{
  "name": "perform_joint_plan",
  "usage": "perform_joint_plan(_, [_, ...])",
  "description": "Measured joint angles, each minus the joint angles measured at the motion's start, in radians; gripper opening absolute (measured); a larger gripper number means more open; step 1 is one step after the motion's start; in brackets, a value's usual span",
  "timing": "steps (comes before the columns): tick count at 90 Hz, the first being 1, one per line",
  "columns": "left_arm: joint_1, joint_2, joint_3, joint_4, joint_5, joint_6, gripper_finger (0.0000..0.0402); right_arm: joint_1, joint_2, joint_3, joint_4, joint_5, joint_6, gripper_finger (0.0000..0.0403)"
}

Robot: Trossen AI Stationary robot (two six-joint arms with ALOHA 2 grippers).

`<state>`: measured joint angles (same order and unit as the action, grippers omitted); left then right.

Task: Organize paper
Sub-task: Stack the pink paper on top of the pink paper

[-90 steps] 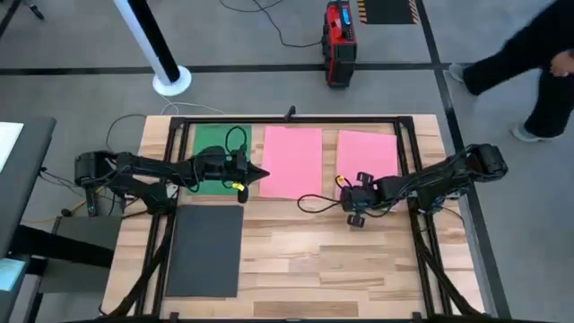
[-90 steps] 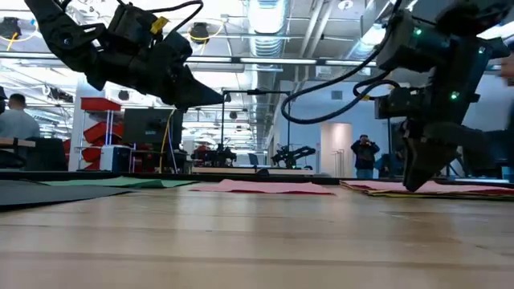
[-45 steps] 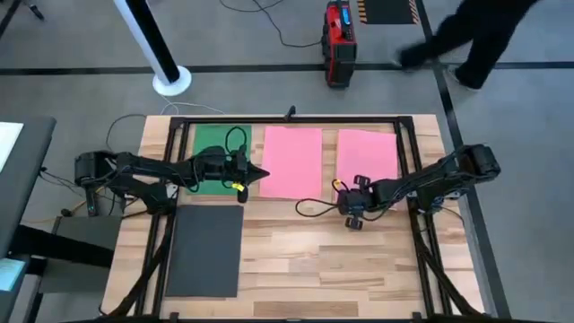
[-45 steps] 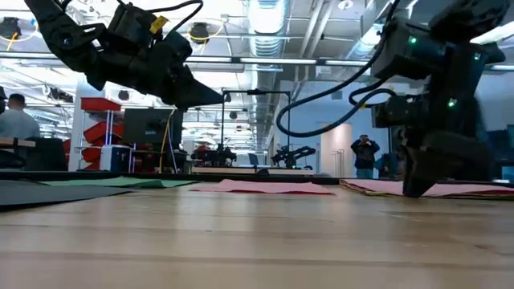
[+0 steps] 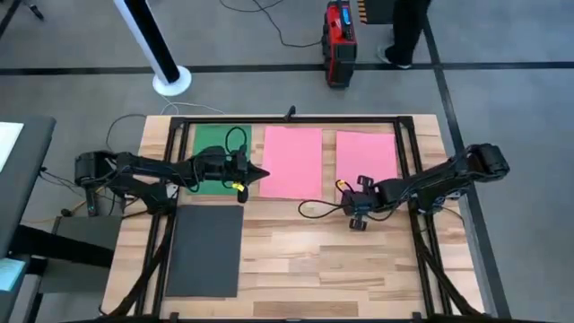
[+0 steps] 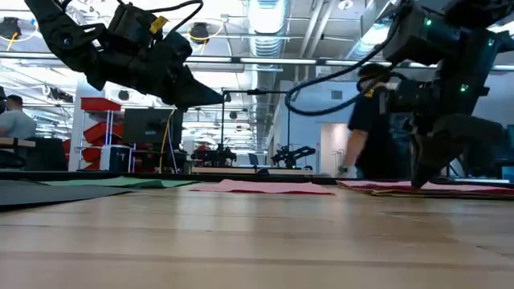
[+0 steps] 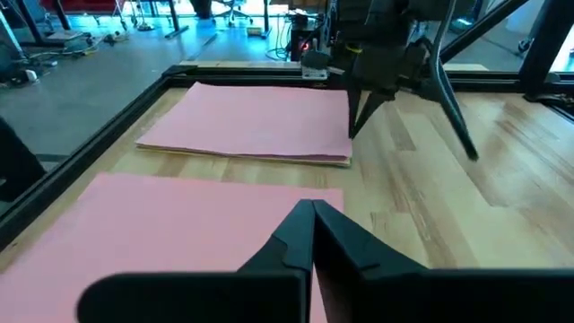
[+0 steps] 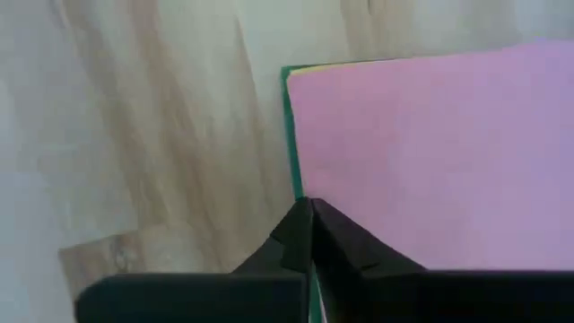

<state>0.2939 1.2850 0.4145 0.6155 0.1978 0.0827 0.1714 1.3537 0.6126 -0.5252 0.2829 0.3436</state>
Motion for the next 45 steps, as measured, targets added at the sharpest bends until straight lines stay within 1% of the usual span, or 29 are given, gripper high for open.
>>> perform_joint_plan(18, [0.0,0.0,0.0,0.0,0.0,-0.009,0.0,0.026,-0.041,0.033,-0.026,-0.003,0.007,0.0001])
perform_joint_plan(30, [0.0,0.0,0.0,-0.008,0.0,0.005,0.0,0.023,-0.044,0.066,-0.021,-0.024,-0.001,0.0001])
perform_joint_plan(45, [0.0,0.0,0.0,-0.009,0.0,0.006,0.0,0.023,-0.044,0.078,-0.022,-0.024,-0.001,0.0])
